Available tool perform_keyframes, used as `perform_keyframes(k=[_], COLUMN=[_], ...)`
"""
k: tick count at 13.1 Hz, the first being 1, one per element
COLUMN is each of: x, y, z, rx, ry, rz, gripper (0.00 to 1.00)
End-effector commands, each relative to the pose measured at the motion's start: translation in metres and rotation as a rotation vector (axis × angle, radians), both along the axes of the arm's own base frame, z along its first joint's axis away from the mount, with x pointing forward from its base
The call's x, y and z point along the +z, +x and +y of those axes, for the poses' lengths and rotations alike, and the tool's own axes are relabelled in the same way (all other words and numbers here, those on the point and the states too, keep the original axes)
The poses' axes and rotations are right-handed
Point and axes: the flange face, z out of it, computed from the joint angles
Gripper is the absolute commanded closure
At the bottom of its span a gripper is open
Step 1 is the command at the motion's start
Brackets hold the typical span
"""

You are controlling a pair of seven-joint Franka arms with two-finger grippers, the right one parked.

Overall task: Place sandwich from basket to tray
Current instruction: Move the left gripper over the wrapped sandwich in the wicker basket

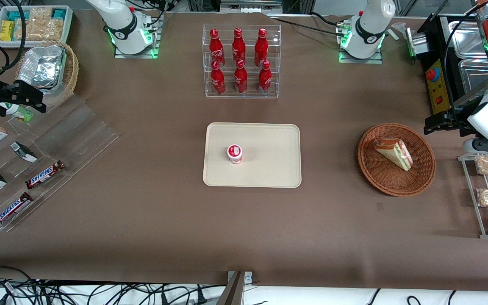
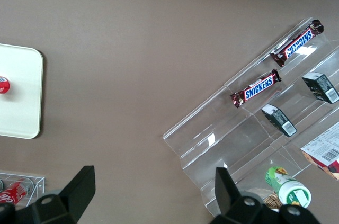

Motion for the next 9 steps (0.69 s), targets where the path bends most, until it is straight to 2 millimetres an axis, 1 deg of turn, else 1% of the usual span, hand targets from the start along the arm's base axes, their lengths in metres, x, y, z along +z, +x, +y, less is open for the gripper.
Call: perform_keyframes(k=[1, 4, 5, 6, 8, 9], x=[-0.008, -0.010, -0.015, -0.024, -0.038, -0.049], y=[0.003, 0.004, 0.003, 0.005, 0.005, 0.005], z=[0.004, 0.007, 0.019, 0.027, 0.027, 0.026], rx=[-0.013, 0.012, 0.044, 0.081, 0.194, 0.266], ry=[-0.014, -0.005, -0.004, -0.004, 0.011, 0.019], rz=[0.006, 0.010, 0.019, 0.034, 0.049, 0.046], gripper=[0.00, 0.00, 0.00, 0.00, 0.00, 0.00])
